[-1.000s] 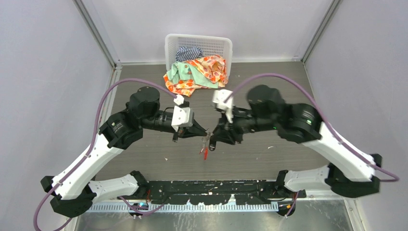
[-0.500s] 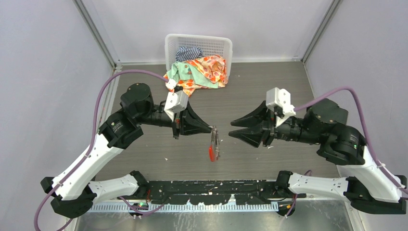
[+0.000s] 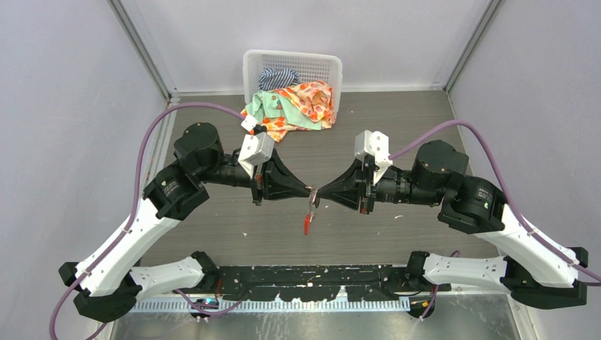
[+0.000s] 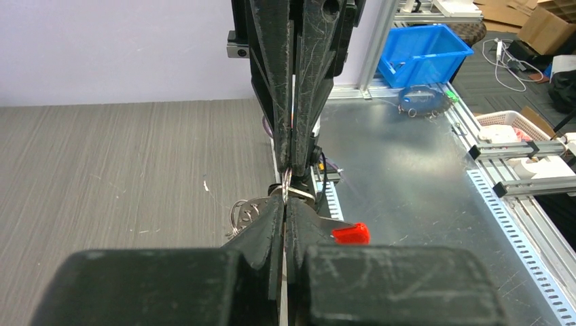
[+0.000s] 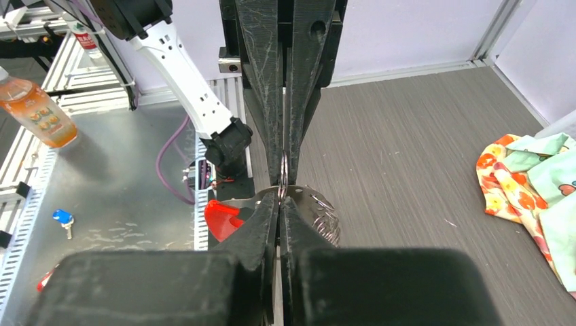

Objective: Put the keys on the keyring

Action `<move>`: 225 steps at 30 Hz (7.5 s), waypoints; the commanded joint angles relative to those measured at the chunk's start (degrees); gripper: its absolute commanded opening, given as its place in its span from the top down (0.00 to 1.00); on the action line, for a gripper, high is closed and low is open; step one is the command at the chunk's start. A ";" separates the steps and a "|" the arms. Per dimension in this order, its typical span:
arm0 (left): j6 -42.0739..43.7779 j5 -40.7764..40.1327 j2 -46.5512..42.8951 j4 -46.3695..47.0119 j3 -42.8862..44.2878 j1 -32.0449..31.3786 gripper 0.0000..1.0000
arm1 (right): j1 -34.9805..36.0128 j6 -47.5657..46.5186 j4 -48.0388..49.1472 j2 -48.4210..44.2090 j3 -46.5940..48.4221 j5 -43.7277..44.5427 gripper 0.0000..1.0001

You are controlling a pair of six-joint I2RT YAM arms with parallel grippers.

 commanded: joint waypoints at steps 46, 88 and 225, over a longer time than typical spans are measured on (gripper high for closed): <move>-1.15 0.19 -2.98 5.75 -0.62 1.48 1.00 | 0.02 -2.35 -0.68 7.30 9.74 -2.74 0.71; 34.45 -4.39 -3.24 -17.08 -5.06 1.83 0.82 | -0.02 1.56 -33.60 28.80 31.53 -4.53 0.99; 19.62 -38.17 15.07 -43.28 5.11 36.25 0.00 | -31.55 47.18 27.21 36.36 -18.78 -11.06 0.99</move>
